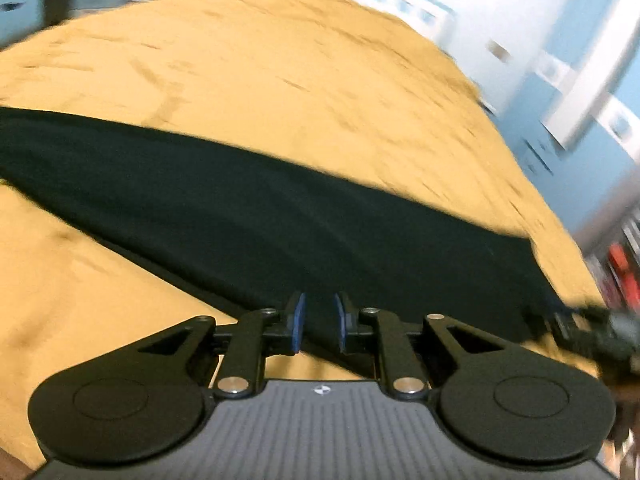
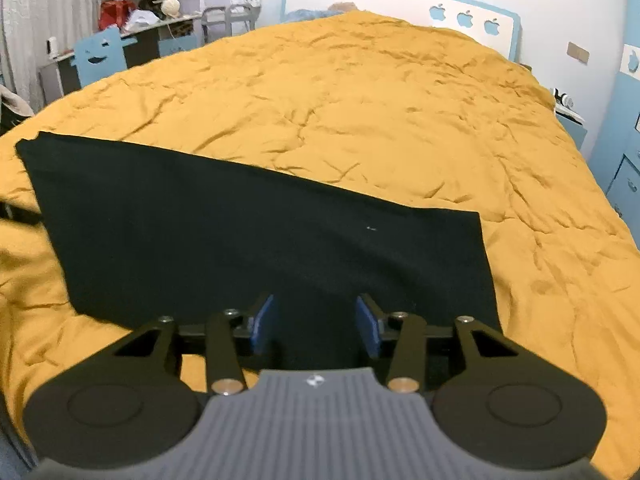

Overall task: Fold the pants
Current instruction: 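Grasp the pants leg end with the left gripper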

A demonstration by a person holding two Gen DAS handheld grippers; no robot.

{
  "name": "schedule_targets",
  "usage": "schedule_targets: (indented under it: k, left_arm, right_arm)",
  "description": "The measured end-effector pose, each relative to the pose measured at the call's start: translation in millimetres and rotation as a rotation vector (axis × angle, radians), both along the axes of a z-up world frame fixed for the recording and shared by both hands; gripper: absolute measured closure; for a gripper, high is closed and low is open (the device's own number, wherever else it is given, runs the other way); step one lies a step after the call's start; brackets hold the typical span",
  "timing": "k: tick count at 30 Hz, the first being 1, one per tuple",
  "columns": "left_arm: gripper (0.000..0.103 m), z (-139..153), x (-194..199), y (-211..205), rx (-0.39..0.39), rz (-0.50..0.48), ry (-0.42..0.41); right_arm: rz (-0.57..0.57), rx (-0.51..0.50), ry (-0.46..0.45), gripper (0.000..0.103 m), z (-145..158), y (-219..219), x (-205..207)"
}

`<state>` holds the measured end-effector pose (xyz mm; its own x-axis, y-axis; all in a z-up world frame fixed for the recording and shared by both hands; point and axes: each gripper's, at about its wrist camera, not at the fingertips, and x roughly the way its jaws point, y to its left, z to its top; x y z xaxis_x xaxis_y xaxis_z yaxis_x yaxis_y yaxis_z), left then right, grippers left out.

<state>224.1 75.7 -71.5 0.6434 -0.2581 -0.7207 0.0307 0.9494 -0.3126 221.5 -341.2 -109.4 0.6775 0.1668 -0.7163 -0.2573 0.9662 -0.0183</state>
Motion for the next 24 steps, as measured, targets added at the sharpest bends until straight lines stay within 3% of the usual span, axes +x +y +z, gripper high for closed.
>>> schedule_targets:
  k: [5,11,15,20,22,24]
  left_arm:
    - [0.082,7.6,18.6,72.3,-0.068,0.186,-0.018]
    - [0.076,-14.5,34.2,123.2,-0.307,0.333,0.0]
    - [0.076,-40.1,37.7,135.5,-0.419,0.393,0.025]
    - [0.076,-54.8,40.9,138.3,-0.414,0.466,0.088]
    - [0.097,-57.3,41.3,136.0,-0.329,0.467,0.147]
    - [0.097,-57.1,39.5,133.4,-0.292,0.463,0.163]
  right_arm:
    - [-0.017,0.008,0.023,0.062,-8.8,6.1,17.5]
    - [-0.014,-0.009,0.049,0.062,-19.1,14.4,28.6]
    - [0.003,-0.04,0.048,0.062,-21.9,22.7,34.1]
    - [0.011,-0.055,0.056,0.062,-24.2,26.5,38.6]
    - [0.012,-0.06,0.061,0.062,-25.4,27.9,40.6]
    - [0.016,-0.067,0.059,0.062,-25.3,30.4,42.0]
